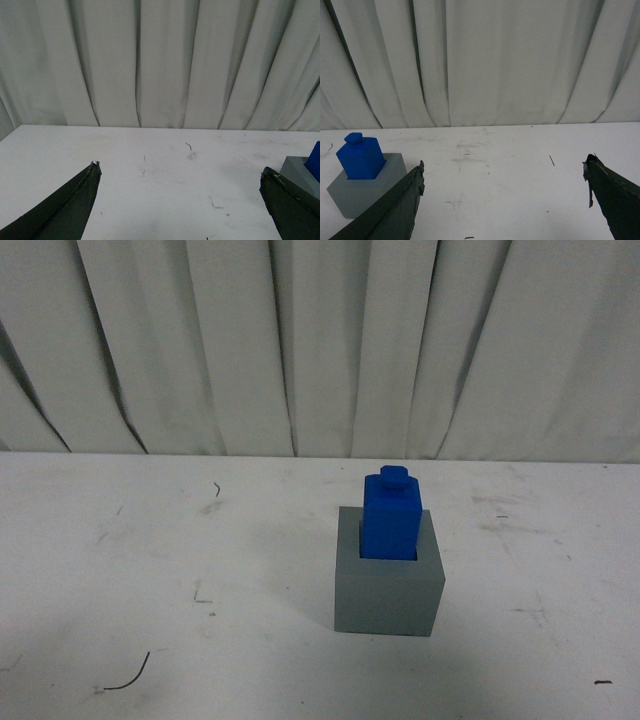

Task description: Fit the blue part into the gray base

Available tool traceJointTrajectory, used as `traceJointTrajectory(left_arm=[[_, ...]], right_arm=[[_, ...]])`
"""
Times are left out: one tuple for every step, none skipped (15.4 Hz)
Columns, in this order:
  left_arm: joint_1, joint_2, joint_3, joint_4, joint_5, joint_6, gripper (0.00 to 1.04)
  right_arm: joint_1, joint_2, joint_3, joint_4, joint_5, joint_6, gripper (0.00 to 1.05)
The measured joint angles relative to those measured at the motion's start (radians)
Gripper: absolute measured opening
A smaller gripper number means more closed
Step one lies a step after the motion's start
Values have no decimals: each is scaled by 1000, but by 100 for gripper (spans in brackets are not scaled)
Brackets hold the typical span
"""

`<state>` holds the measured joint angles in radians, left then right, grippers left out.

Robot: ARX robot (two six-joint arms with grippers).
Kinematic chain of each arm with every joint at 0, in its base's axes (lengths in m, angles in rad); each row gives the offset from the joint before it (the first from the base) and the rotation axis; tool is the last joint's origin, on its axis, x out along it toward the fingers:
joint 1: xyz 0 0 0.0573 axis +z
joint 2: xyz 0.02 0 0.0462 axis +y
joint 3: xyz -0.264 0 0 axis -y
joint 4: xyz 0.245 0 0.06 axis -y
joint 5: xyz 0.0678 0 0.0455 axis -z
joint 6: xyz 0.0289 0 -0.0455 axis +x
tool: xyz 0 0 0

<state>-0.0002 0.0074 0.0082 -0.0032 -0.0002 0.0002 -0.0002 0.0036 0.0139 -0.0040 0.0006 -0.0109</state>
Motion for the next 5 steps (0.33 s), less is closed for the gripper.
traceJointTrajectory(left_arm=[[0, 0, 0, 0, 0, 0, 98], [0, 0, 0, 0, 0, 0, 98], [0, 0, 0, 0, 0, 0, 98], [0, 0, 0, 0, 0, 0, 98], [0, 0, 0, 0, 0, 0, 98]], right_arm=[[0, 0, 0, 0, 0, 0, 98], [0, 0, 0, 0, 0, 0, 98], [0, 0, 0, 0, 0, 0, 98], [0, 0, 0, 0, 0, 0, 98], [0, 0, 0, 0, 0, 0, 98]])
